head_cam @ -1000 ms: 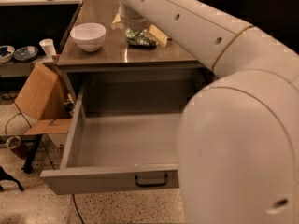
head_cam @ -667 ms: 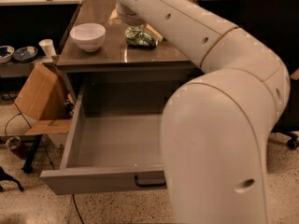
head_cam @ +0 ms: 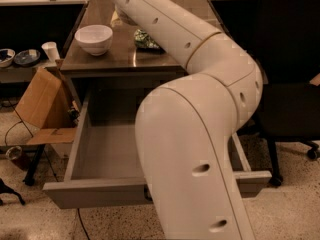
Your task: Place green can into top drawer
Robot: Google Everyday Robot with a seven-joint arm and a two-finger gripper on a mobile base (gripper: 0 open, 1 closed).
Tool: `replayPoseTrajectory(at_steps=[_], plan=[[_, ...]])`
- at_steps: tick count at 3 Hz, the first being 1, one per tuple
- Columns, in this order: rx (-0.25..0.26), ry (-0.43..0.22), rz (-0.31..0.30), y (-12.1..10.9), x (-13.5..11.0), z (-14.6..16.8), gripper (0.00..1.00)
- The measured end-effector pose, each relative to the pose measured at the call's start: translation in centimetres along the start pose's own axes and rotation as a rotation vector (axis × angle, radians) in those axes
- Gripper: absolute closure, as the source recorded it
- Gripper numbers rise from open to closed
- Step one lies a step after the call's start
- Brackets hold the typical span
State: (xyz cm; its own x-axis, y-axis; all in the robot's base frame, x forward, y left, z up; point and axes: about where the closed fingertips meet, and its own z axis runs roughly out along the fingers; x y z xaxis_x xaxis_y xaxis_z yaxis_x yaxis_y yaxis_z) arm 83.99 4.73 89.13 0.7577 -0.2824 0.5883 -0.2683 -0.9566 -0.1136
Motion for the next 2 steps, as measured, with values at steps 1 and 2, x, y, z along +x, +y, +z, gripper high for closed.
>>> replayPoseTrajectory(at_steps=[1, 2], plan=[[-0.056, 0.001, -0.010, 0.6, 0.6, 1.8, 0.00], [-0.107, -0.008, -0.007, 1.6, 0.8, 3.4, 0.00]])
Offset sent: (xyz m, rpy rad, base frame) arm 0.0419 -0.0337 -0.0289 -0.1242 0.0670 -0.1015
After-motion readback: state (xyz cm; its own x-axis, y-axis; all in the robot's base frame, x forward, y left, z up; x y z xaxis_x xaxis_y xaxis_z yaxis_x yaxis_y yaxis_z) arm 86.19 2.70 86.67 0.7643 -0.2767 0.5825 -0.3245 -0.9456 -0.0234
